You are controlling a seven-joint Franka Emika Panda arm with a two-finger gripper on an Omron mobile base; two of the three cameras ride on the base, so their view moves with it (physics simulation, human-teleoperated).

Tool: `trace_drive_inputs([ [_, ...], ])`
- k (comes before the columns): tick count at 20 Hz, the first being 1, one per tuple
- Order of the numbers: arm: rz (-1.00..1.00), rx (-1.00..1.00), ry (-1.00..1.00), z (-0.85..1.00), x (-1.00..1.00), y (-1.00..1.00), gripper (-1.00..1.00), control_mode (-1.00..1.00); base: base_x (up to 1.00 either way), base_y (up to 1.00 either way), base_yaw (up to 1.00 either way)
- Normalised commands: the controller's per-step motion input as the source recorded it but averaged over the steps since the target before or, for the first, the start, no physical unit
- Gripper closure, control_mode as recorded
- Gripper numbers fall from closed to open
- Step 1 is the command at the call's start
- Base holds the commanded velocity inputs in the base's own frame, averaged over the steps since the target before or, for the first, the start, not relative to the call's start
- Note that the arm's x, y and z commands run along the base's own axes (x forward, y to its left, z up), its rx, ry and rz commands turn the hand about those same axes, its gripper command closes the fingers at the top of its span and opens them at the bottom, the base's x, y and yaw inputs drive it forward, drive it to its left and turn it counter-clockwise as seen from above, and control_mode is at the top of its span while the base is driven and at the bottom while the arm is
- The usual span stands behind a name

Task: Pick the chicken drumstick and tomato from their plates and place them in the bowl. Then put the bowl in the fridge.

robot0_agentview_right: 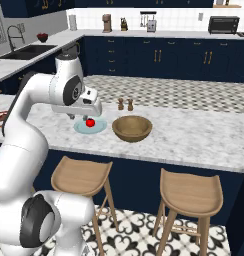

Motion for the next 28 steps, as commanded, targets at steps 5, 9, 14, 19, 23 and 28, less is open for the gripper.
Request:
trace_drive_inputs([
  [5, 0.00, 0.00, -0.01, -0.21, -0.08, 0.21, -1.00, -1.00, 0.00, 0.00, 0.00],
  [9, 0.00, -0.07, -0.16, -0.54, 0.41, 0.90, -1.00, -1.00, 0.00, 0.00, 0.00],
  [14, 0.00, -0.07, -0.24, -0.49, 0.91, 0.66, -1.00, -1.00, 0.00, 0.00, 0.00],
  [19, -0.03, -0.01, -0.02, 0.00, 0.98, 0.07, -1.00, -1.00, 0.00, 0.00, 0.00],
  [23, -0.01, 0.00, 0.05, -0.19, 0.79, 0.00, -1.00, -1.00, 0.00, 0.00, 0.00],
  [28, 0.00, 0.08, 0.12, -0.24, 0.53, 0.00, -1.00, -1.00, 0.00, 0.00, 0.00],
])
